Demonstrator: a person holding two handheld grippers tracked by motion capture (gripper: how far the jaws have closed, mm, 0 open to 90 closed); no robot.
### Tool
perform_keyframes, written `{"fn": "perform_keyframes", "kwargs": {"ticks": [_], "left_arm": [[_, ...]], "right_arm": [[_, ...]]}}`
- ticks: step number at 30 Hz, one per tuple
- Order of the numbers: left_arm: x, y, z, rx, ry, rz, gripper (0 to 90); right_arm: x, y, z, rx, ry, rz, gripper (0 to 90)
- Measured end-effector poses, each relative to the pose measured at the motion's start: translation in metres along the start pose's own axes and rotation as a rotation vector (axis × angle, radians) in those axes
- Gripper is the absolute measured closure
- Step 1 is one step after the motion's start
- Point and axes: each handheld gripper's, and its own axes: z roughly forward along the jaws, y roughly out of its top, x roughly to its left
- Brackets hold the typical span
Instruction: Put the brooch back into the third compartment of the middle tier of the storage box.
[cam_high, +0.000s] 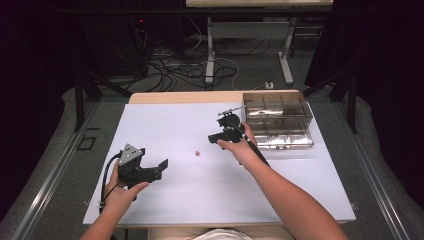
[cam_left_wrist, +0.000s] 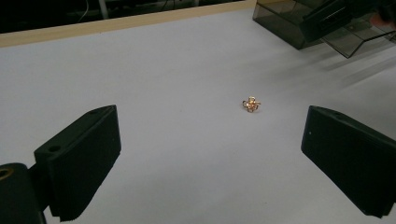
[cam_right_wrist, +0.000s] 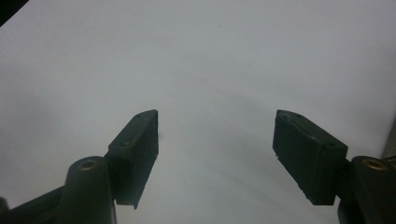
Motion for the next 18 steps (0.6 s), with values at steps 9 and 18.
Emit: {"fn": "perform_keyframes", "kwargs": {"ticks": [9,18], "left_arm": [[0.0,0.0,0.001,-0.001,-0.004,0.002,5.0],[0.0,0.0,0.001,-0.001,-0.006,0.002,4.9]], "right_arm": [[-0.001,0.002,0.007,0.002,-0.005,0.019,34.8],[-0.005,0.0,0.017,0.021,0.014,0.057,43.3]]}}
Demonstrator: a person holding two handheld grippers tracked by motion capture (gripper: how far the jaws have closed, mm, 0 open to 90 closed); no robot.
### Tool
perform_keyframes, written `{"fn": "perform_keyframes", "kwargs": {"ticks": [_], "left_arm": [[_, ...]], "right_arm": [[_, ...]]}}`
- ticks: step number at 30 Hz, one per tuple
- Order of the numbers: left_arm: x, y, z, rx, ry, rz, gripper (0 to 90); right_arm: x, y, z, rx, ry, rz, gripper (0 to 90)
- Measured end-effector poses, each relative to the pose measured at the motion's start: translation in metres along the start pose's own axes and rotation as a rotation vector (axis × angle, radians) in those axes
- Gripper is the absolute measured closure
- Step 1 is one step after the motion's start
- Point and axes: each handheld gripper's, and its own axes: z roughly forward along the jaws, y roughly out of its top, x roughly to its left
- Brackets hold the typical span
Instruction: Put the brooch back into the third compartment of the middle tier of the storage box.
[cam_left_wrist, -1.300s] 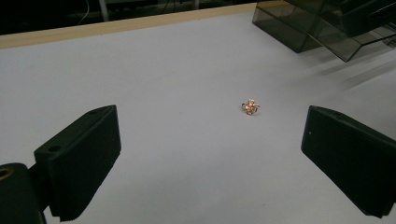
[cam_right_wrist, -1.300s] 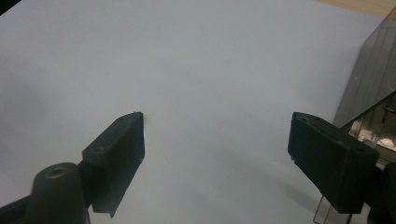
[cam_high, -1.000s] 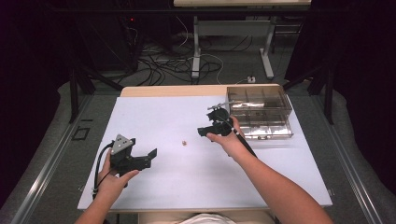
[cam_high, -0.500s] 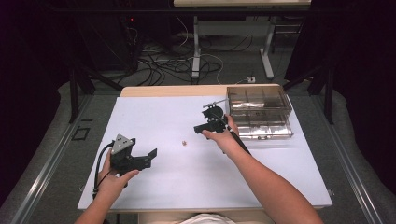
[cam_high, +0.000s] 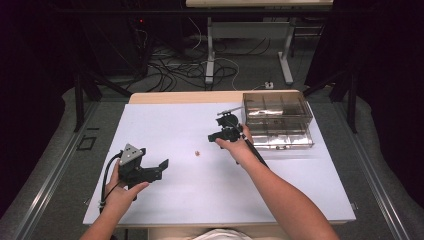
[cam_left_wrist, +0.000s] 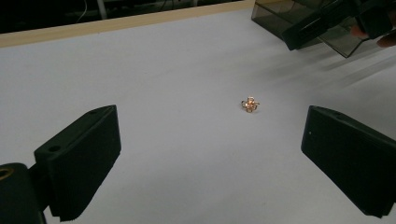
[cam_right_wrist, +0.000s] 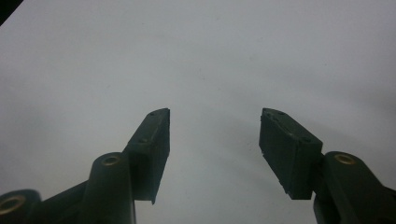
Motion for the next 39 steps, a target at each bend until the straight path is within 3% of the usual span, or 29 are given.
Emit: {"fn": "perform_keyframes", "kwargs": {"ticks": [23,39], "left_arm": [[0.0,0.0,0.0,-0.003,-0.001,0.001,5.0],[0.0,0.0,0.0,-0.006,-0.005,-0.003,5.1]], "right_arm": [[0.01,-0.007,0.022,-0.003,0.092,0.072,63.2],[0.022,-0.013,0.043,0.017,0.143,0.058,73.3]]}}
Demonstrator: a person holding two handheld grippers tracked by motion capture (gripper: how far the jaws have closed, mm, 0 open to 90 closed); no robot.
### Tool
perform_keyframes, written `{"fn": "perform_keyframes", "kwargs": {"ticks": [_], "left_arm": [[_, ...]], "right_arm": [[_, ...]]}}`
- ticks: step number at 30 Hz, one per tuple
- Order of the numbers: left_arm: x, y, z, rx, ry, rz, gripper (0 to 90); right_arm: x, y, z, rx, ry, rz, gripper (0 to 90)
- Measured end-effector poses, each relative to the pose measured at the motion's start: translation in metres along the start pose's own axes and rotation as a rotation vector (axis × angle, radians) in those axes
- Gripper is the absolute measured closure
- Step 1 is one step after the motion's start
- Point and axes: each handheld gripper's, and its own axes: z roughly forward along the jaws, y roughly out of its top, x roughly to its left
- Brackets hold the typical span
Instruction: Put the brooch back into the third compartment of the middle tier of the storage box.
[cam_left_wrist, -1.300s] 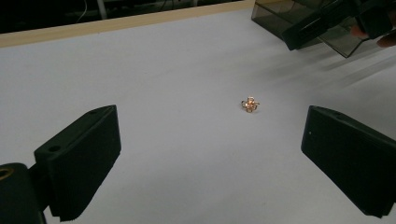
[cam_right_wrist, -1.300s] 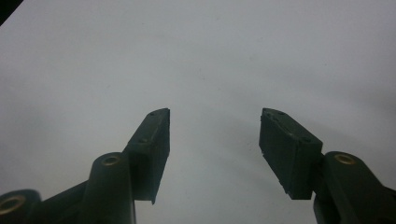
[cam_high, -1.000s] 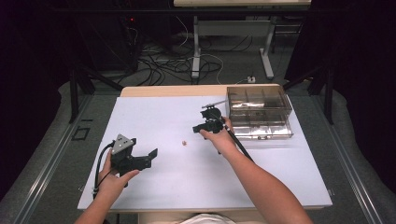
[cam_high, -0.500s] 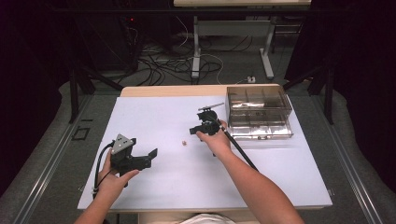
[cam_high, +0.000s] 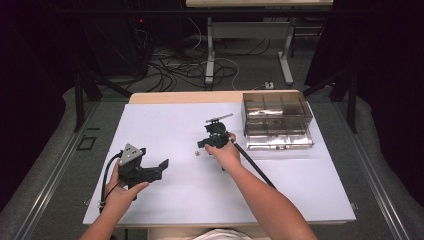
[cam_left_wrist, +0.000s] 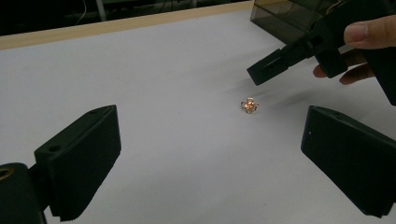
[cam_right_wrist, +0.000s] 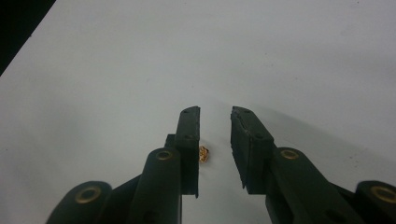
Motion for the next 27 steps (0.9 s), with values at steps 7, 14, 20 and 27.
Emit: {"fn": "perform_keyframes", "kwargs": {"ticks": [7,14,20,27], "left_arm": [[0.0,0.0,0.0,0.001,0.001,0.008,5.1],[0.001,0.0,0.0,0.001,0.002,0.009,5.1],[0.0,0.0,0.0,-0.004,0.004,0.009,5.1],[0.0,0.0,0.001,-0.005,0.0,0.006,5.2]], "right_arm": [[0.005,-0.002,0.005,0.008,0.007,-0.008,75.6],[0.008,-0.005,0.009,0.024,0.014,-0.007,78.1],[0.008,-0.006,0.012,0.03,0.016,-0.022,79.0],[0.009,-0.007,0.016,0.043,0.016,-0.017,80.4]]}}
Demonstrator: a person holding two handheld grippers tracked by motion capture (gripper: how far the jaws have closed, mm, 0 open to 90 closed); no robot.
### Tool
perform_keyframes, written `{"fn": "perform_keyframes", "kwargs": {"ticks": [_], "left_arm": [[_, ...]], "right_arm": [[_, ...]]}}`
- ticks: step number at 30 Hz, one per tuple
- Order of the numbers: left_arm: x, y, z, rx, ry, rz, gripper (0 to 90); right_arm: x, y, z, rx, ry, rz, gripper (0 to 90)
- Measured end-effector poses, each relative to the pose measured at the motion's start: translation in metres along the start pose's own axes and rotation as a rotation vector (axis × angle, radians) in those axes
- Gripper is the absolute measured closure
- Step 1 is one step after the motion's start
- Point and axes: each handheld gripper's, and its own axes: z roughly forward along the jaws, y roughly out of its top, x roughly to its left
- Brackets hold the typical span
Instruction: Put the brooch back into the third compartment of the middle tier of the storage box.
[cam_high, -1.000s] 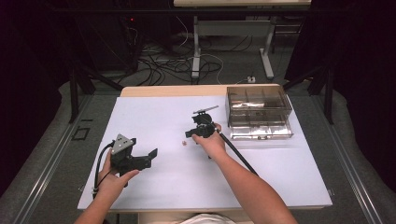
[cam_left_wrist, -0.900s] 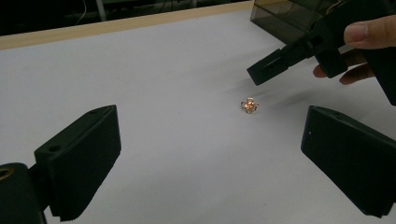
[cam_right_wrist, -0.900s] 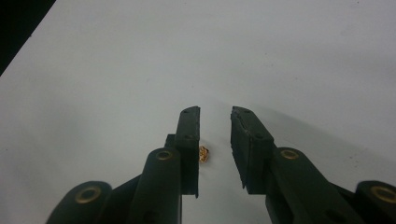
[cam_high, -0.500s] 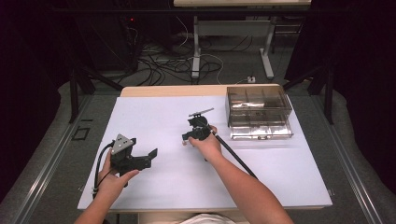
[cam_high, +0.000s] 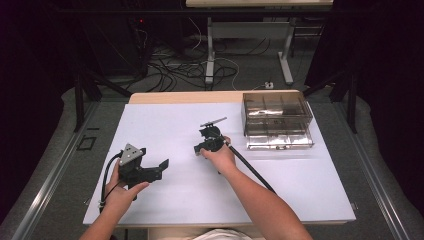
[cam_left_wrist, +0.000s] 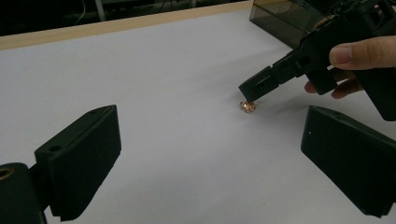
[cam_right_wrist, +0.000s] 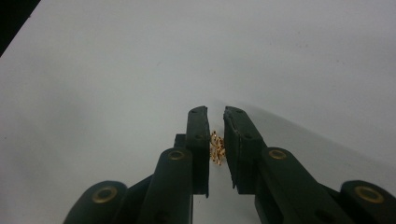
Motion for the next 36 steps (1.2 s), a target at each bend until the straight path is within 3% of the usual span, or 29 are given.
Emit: {"fn": "perform_keyframes", "kwargs": {"ticks": [10,14,17,27,36], "left_arm": [[-0.0001,0.0,-0.0003,0.001,0.001,0.003,5.2],[0.0001,0.0,0.0,-0.001,0.002,0.006,5.2],[0.0002,0.0001,0.0,-0.001,0.001,0.006,5.3],[-0.0001,0.0,0.0003,-0.001,-0.001,0.002,5.3],[-0.0002,-0.0001,0.0004,0.002,-0.003,0.003,5.3]], "right_arm": [[0.0002,-0.0007,0.0015,0.024,0.0,0.011,85.9],[-0.0003,-0.0018,0.0036,0.002,0.003,0.0,88.4],[0.0,-0.0013,0.0021,0.029,-0.002,-0.003,89.2],[0.0007,-0.0013,0.0023,0.015,0.019,0.011,89.9],[0.0011,-0.0013,0.0,0.022,0.011,0.015,90.0]]}}
